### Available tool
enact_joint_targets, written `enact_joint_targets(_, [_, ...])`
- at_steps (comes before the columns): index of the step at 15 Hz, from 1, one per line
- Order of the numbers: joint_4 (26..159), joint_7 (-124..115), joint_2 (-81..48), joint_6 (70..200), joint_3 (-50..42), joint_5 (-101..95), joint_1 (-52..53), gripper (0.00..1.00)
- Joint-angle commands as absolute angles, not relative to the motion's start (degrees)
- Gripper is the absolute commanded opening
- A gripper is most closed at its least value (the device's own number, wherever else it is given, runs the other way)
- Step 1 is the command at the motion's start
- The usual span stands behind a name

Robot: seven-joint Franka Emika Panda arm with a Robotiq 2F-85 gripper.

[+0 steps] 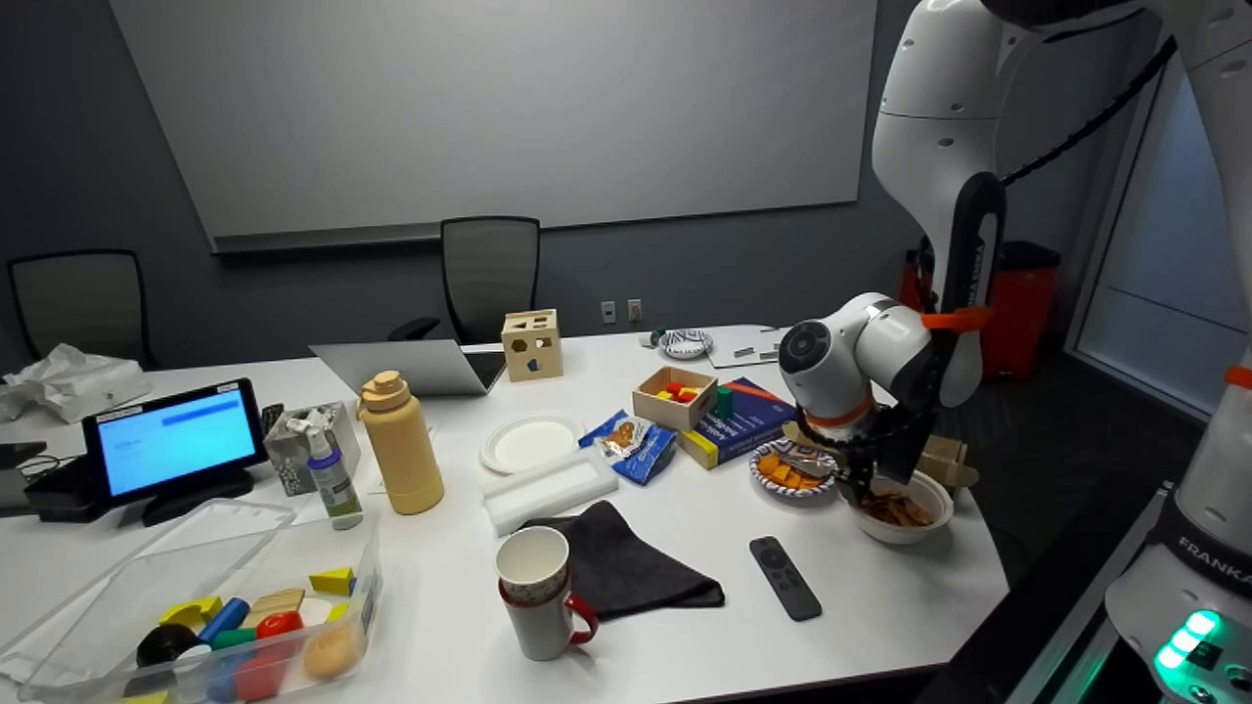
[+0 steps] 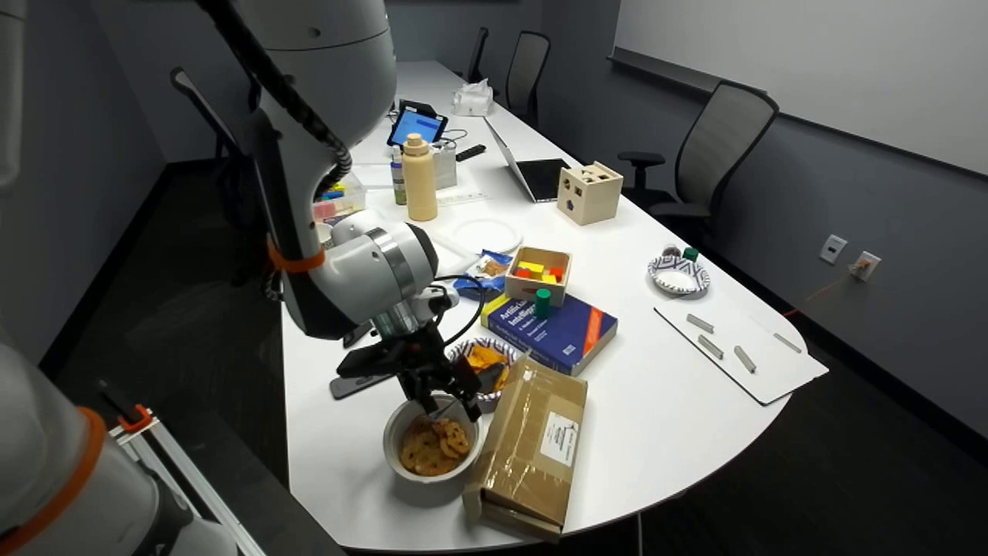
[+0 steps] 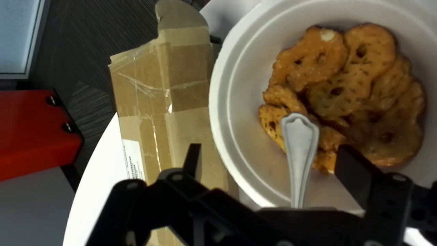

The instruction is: Use the cake spatula to stir the contents in the white bowl.

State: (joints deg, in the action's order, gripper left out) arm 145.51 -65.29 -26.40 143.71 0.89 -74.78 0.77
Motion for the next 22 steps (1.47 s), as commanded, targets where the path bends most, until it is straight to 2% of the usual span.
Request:
enact_joint_targets(1, [143.9, -66.8, -27.9, 142.4, 0.0, -76.0, 1.7, 1.00])
enact_joint_targets(3, [144.0, -66.5, -28.0, 142.2, -0.1, -75.7, 1.6, 1.00])
enact_joint_targets(4, [143.9, -66.4, -28.1, 142.2, -0.1, -75.7, 1.6, 0.75])
enact_joint_targets(5, [143.9, -66.4, -28.3, 142.1, -0.1, -75.6, 1.6, 0.74])
enact_joint_targets(6, [144.1, -66.2, -28.2, 141.9, -0.1, -75.5, 1.6, 0.68])
enact_joint_targets(7, [143.9, -66.3, -28.5, 141.8, 0.0, -75.5, 1.6, 0.58])
enact_joint_targets(14, [143.7, -66.3, -28.8, 141.8, 0.2, -75.3, 1.8, 0.04])
enact_joint_targets(16, [143.8, -66.2, -28.6, 141.7, 0.3, -75.2, 2.0, 0.00])
enact_joint_targets(22, [143.5, -65.2, -28.2, 141.7, 0.5, -74.5, 2.1, 0.01])
